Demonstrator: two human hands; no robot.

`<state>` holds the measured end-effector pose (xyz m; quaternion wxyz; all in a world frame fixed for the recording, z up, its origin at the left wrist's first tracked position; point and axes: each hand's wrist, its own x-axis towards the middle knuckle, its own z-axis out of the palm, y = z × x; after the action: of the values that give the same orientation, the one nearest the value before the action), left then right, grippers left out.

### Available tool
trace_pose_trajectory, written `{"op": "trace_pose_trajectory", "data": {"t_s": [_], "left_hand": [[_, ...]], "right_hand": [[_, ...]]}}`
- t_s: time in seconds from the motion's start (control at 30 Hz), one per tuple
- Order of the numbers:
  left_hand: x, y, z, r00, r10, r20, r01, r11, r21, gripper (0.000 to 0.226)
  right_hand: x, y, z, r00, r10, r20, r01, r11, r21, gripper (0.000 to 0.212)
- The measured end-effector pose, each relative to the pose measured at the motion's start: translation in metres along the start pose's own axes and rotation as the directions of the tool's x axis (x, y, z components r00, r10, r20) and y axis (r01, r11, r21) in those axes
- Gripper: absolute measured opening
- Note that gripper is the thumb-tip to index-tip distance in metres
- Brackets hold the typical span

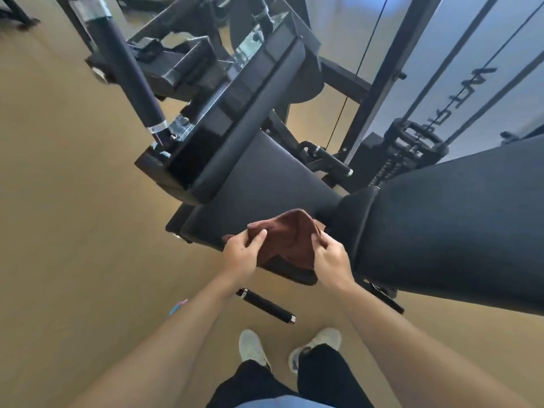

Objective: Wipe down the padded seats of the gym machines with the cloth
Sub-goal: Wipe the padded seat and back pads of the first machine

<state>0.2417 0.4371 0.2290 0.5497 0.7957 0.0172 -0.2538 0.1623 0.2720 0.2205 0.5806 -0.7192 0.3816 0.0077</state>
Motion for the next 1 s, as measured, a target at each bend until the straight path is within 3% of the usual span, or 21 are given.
{"op": "trace_pose_trajectory", "data": {"t_s": [0.1, 0.23, 0.37, 0.47, 0.7, 0.8, 0.87, 1.0], "left_hand": [[0.011, 0.014, 0.01, 0.998, 0.056, -0.001, -0.056, 0.998, 0.016, 0.025], [0.021, 0.025, 0.016, 0.995, 0.074, -0.069, -0.075, 0.997, -0.013, 0.026], [0.041, 0.018, -0.001, 0.987, 0.008, -0.158, 0.002, 0.998, 0.06, 0.029], [0.042, 0.017, 0.001, 0.99, -0.012, -0.139, 0.022, 0.997, 0.071, 0.028], [0.003, 0.017, 0.054, 0.997, 0.038, 0.069, -0.039, 0.999, 0.02, 0.034], [-0.009, 0.013, 0.066, 0.995, 0.052, 0.09, -0.053, 0.998, 0.014, 0.048], [-0.014, 0.013, 0.066, 0.988, 0.079, 0.134, -0.073, 0.996, -0.053, 0.059], [-0.023, 0.011, 0.058, 0.959, -0.023, 0.283, 0.123, 0.932, -0.341, 0.07]], "right_hand": [[0.006, -0.019, 0.003, 0.993, -0.022, -0.119, 0.022, 1.0, 0.002, 0.028], [0.017, -0.028, -0.003, 0.994, -0.031, -0.102, 0.032, 0.999, 0.008, 0.024], [0.035, -0.031, -0.028, 0.987, 0.052, -0.15, -0.044, 0.998, 0.055, 0.021], [0.046, -0.032, -0.035, 0.967, 0.16, -0.199, -0.139, 0.984, 0.116, 0.021], [0.017, -0.047, 0.006, 0.936, 0.352, 0.008, -0.344, 0.909, 0.234, 0.023], [0.003, -0.048, 0.022, 0.928, 0.349, 0.13, -0.372, 0.891, 0.259, 0.039], [-0.005, -0.048, 0.025, 0.929, 0.324, 0.178, -0.361, 0.896, 0.258, 0.036], [-0.012, -0.052, 0.02, 0.926, 0.306, 0.221, -0.362, 0.885, 0.293, 0.027]]}}
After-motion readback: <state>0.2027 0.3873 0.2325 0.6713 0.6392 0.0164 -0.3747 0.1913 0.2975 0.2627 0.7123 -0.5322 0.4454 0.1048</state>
